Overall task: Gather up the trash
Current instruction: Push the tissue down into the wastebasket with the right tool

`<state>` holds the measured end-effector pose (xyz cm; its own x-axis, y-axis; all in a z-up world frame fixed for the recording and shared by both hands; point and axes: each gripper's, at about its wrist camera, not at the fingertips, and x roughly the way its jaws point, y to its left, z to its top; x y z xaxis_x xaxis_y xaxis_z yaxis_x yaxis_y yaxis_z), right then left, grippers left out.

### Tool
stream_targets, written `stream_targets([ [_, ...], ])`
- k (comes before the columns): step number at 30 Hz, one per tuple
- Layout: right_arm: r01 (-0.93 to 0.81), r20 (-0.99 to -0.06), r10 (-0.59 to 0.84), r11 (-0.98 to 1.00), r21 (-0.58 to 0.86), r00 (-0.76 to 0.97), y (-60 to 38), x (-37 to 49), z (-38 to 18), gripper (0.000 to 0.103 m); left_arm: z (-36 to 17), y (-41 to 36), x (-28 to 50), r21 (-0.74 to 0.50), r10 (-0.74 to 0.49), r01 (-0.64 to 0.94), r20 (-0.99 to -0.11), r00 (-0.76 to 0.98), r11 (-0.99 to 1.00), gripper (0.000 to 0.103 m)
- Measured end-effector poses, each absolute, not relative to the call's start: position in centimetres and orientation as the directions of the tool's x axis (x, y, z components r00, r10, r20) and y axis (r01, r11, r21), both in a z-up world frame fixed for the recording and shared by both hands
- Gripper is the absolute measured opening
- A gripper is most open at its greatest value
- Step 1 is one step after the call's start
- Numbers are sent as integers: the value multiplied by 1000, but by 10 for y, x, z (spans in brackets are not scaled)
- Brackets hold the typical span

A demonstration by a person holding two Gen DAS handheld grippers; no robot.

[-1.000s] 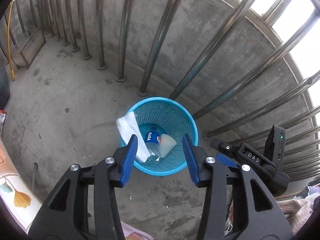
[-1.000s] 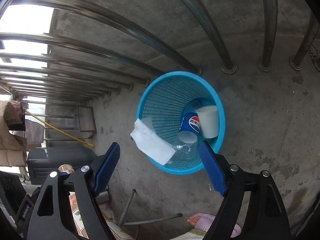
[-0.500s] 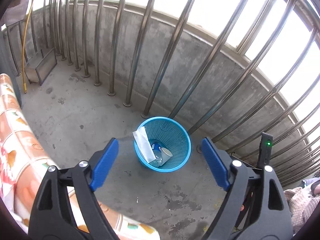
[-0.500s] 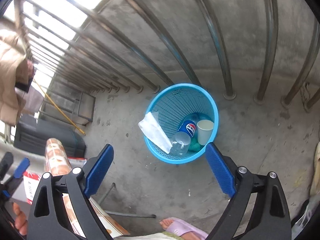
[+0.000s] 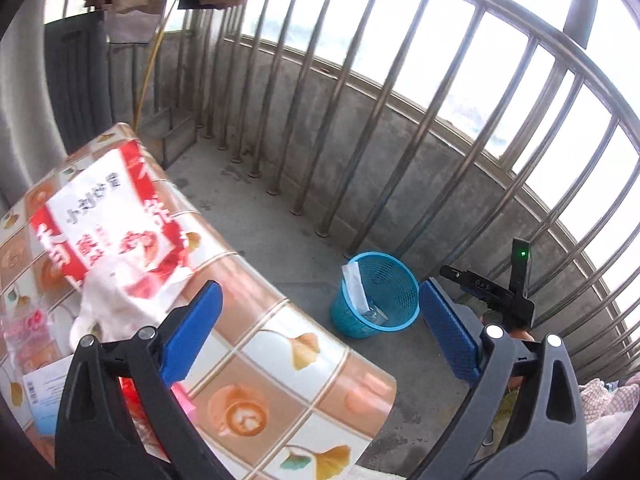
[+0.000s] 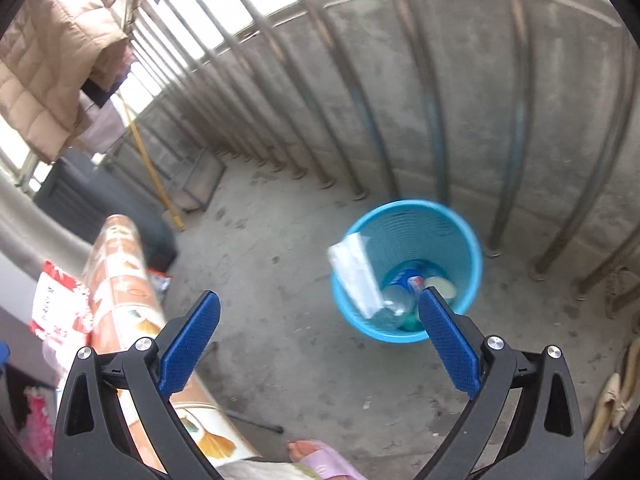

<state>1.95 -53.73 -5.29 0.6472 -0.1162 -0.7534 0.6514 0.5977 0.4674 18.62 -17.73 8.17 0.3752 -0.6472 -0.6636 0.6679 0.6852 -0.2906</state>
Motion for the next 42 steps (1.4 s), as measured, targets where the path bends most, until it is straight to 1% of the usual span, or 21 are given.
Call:
stream_targets([
  [4, 638, -769, 64, 518, 571, 636, -564, 62, -104, 96, 90, -98, 180, -292, -622, 593, -614, 485, 750, 94],
  [5, 655, -779, 98, 484, 580, 619, -572, 73, -123, 91, 89, -80, 179, -301, -618, 574, -604, 503, 761, 94],
  [7, 694, -798, 161, 415, 589, 581, -587, 92, -161, 87, 87, -46, 177, -320, -598, 525, -599, 532, 788, 94],
  [9, 725, -802, 214, 347, 596, 557, -600, 108, -198, 84, 84, -15, 177, -341, -569, 465, -600, 562, 817, 94],
  [13, 756, -817, 225, 311, 576, 531, -613, 136, -246, 83, 80, 37, 180, -382, -523, 358, -593, 612, 852, 94],
  [17, 779, -815, 217, 243, 578, 537, -628, 155, -285, 81, 73, 66, 187, -399, -472, 270, -595, 651, 876, 94],
  [21, 805, -811, 195, 129, 579, 552, -643, 157, -322, 81, 64, 82, 197, -410, -436, 206, -614, 658, 888, 94],
  [24, 807, -803, 195, 82, 586, 563, -648, 159, -343, 80, 58, 83, 203, -403, -425, 195, -629, 651, 894, 94],
  [27, 804, -800, 204, 85, 589, 565, -647, 165, -352, 71, 54, 83, 209, -394, -417, 190, -641, 645, 899, 94],
  [29, 795, -792, 204, 89, 600, 575, -644, 165, -355, 58, 52, 80, 214, -389, -413, 188, -647, 641, 902, 94],
  [30, 784, -780, 206, 85, 615, 590, -643, 164, -356, 54, 51, 80, 215, -388, -414, 190, -649, 639, 902, 94],
  [32, 754, -748, 208, 65, 654, 631, -641, 161, -357, 35, 49, 78, 217, -382, -412, 195, -651, 637, 903, 94],
  [33, 748, -742, 204, 61, 661, 639, -640, 160, -355, 31, 49, 76, 218, -378, -411, 197, -653, 637, 905, 94],
  [35, 744, -740, 194, 68, 665, 644, -640, 158, -348, 12, 48, 75, 218, -375, -414, 204, -652, 635, 904, 94],
  [38, 737, -735, 162, 59, 673, 658, -644, 147, -336, 6, 45, 73, 218, -377, -417, 206, -652, 633, 903, 94],
  [42, 723, -722, 51, -3, 691, 690, -662, 122, -317, 5, 44, 73, 218, -379, -417, 204, -653, 633, 903, 94],
])
